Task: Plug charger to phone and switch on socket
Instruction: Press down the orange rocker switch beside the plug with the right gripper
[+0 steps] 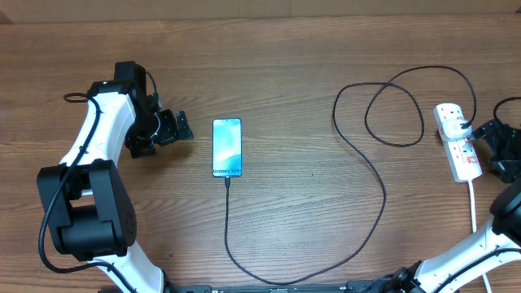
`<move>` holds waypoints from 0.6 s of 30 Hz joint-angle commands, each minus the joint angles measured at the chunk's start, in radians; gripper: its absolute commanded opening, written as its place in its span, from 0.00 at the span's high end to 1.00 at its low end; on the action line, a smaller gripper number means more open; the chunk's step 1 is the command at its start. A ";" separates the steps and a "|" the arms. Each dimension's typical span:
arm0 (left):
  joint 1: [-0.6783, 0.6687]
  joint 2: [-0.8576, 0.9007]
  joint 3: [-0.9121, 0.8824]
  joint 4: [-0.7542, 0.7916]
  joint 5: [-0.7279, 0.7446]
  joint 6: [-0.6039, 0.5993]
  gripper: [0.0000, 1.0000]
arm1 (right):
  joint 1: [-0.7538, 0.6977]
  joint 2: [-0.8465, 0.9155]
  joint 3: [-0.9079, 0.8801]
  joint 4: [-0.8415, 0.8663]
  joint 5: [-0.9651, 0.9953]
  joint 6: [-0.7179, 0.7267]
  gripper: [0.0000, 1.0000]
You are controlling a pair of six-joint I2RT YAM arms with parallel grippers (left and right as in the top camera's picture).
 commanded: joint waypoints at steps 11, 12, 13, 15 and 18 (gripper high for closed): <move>0.004 -0.019 0.004 0.000 -0.007 -0.013 0.00 | 0.009 0.000 -0.019 -0.051 -0.004 -0.014 0.00; 0.004 -0.019 0.005 0.000 -0.007 -0.013 0.00 | 0.011 0.000 -0.019 -0.051 -0.004 -0.014 0.00; 0.004 -0.018 0.005 0.000 -0.006 -0.013 0.00 | 0.015 0.000 -0.019 -0.052 -0.004 -0.014 0.00; 0.004 -0.018 0.005 0.001 -0.006 -0.013 0.00 | 0.024 0.000 -0.019 -0.054 -0.003 -0.030 0.00; 0.004 -0.019 0.005 0.002 -0.010 -0.013 0.00 | 0.044 0.000 -0.019 -0.054 0.000 -0.044 0.00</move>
